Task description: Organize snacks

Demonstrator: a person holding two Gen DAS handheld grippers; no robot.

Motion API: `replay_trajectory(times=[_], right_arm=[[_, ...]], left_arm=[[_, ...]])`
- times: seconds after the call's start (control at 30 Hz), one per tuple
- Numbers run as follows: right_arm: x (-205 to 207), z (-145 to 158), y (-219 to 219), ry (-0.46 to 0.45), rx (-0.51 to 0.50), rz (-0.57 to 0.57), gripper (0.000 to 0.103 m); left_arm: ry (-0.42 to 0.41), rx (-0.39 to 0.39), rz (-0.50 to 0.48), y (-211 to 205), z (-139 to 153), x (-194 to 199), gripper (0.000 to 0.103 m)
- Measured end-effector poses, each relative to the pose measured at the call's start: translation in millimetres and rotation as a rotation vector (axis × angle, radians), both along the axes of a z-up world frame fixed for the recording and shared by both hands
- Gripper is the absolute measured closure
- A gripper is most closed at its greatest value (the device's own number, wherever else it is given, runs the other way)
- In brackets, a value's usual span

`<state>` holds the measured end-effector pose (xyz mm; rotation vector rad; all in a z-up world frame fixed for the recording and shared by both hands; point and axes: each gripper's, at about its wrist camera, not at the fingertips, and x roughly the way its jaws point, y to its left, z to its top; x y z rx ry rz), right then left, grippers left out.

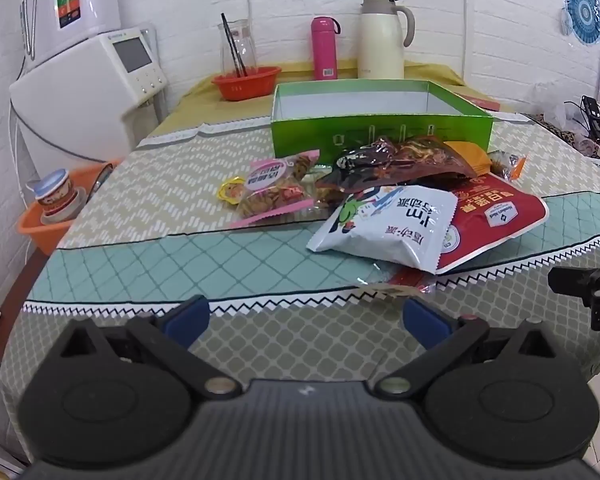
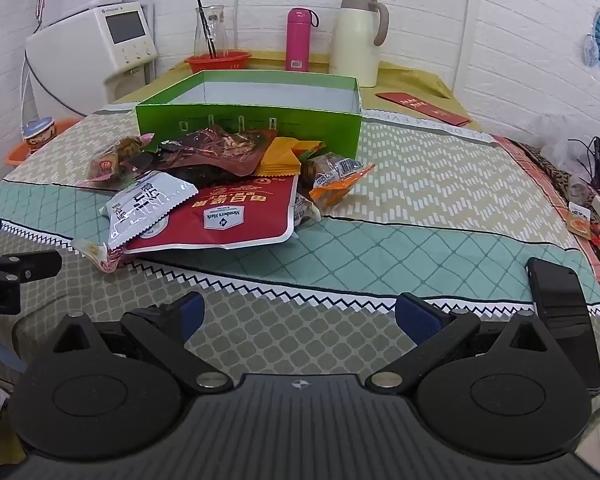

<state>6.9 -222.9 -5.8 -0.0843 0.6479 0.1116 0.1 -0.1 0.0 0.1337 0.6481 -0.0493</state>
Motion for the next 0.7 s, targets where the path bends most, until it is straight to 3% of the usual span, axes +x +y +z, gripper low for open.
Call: replay_trajectory(times=[0.13, 0.7], right_arm=[[0.4, 0.0, -6.3, 0.003, 0.032, 0.004, 0.0], [5.3, -0.9, 1.5, 0.01, -0.002, -0.018, 0.0]], left_arm=[[0.015, -0.013, 0.001, -1.2, 1.7, 2.5, 0.0], [0.039, -0.056, -0.001, 5.1, -4.5, 8.1, 0.0]])
